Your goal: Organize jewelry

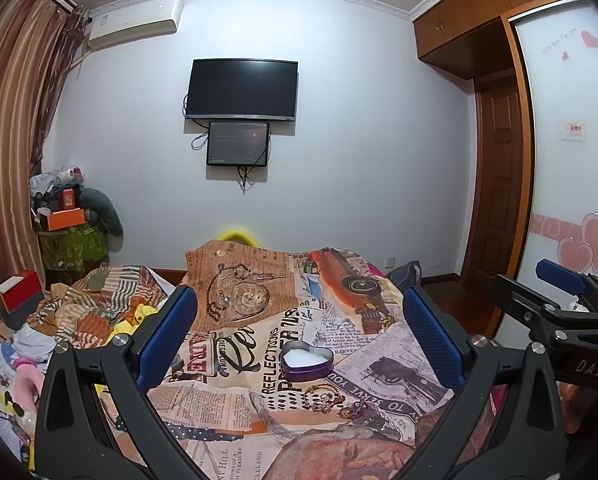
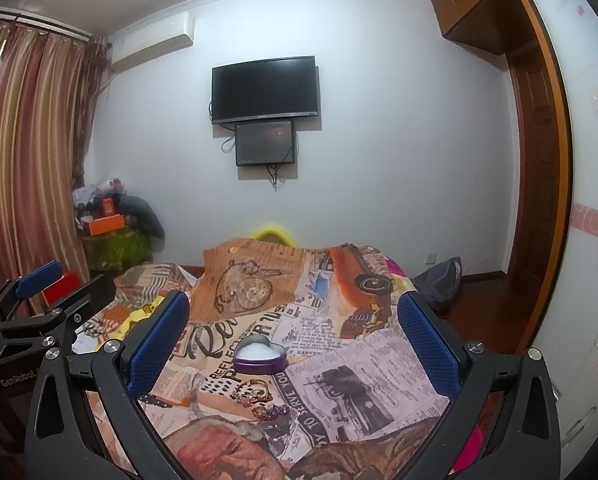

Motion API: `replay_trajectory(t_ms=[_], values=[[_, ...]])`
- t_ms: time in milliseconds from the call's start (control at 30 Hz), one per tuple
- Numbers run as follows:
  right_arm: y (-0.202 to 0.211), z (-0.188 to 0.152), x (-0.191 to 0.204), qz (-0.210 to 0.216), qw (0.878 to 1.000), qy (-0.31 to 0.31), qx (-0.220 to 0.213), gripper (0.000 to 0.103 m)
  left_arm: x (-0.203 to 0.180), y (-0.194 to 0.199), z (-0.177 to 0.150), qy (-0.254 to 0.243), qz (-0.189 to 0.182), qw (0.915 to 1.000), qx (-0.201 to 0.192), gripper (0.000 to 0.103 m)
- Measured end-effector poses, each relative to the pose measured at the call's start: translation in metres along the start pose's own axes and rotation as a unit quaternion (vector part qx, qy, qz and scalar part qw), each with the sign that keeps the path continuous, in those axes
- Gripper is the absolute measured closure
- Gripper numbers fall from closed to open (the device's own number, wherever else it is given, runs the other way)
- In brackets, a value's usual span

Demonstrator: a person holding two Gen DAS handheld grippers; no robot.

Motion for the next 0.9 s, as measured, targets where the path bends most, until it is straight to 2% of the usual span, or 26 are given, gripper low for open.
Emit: replay_trajectory(t_ms=[900], values=[[-0.0008, -0.0004, 0.0, 0.002, 1.0, -0.002, 0.004, 0.0, 0.0037, -0.003, -0.0016, 0.006, 0.002, 1.0, 0.006, 0.0]])
Point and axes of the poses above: each gripper's, at about its wrist camera, not at the fingertips, and y roughly against the way its jaws point, x to its left, z to its top, the point moved 8 cm from there along -y, roughly the way its jaws point, and after that the axes turned 3 degrees about x, right-handed, at the moved point
